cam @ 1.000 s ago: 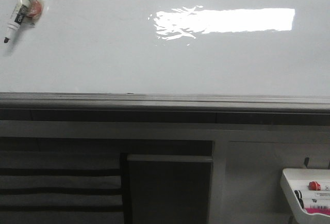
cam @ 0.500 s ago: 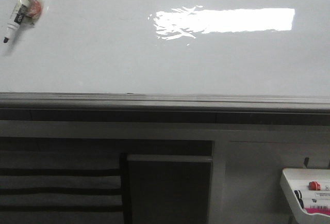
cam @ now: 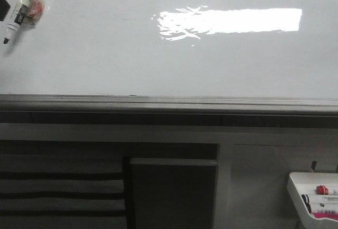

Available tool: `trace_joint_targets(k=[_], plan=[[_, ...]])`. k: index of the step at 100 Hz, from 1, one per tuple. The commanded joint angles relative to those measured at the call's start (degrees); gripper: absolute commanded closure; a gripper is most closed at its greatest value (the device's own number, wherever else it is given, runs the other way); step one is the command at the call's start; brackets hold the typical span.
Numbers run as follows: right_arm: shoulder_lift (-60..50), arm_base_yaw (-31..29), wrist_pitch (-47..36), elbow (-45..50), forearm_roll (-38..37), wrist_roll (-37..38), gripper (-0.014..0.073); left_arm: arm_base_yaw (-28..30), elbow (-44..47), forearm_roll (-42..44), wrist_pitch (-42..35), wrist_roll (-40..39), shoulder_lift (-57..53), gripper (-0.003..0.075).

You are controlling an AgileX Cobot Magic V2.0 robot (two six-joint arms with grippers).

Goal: Write number 3 on whiteboard

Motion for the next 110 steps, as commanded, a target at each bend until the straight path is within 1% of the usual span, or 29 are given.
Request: trace_joint_targets(k=[1,6,16,27,55,62,79,87,95,104,110], plan=[[0.88,-0.30,-4.10,-2.08,-0.18,-0.39,0.0037,1.21,-4.81,-0.75,-4.02,-0.46,3.43,0.0238],[0.88,-0.30,-4.02,-2.08,-0.18,-0.39,0.0037,1.67,-6.46,-1.83,-4.02,-0.46,5.44,0.0258],[0.88,-0.30,-4.02,-2.08,-0.18,-0.39,0.0037,1.67,-8.19,-1.35,-4.50,-0.36,9.00,0.0292],[0.88,-0.30,-4.02,-2.08,-0.18,-0.39,0.0037,1.67,-8.31,-1.35,-6.32,-0.36,11.31,0.0325],[0.88,-0.30,-4.02,-2.08,-0.18,-0.39,0.0037,1.67,-8.31,-1.35,-10.48,-0.36,12.34,0.0399],[0.88,-0.30,-4.02,-2.08,-0.18,-0.39,0.0037,1.67,-8.31,-1.35,-10.36,-0.10,12.34,0.0447],[0.88,-0.30,-4.02,-2.08,-0.18,-0.39,0.0037,0.65,-8.31,-1.35,-9.96,-0.10,12.34,0.0624],[0.99,-0.30,-3.57,-2.41,1.05,-0.39,0.0037,-0.59,-8.31,-1.35,-9.96,0.22,12.34,0.0687],[1.70,-0.30,-1.05,-4.09,3.87,-0.50,0.0037,-1.46,-8.40,-0.46,-8.86,0.92,12.34,0.0739],[4.02,0.13,4.12,-7.51,5.94,-0.61,0.0037,-2.34,-9.88,-0.46,-4.83,2.39,12.23,0.0739],[6.20,0.80,7.43,-9.89,7.87,-2.51,0.0037,-2.73,-11.75,-0.60,0.42,4.63,12.23,0.0739]])
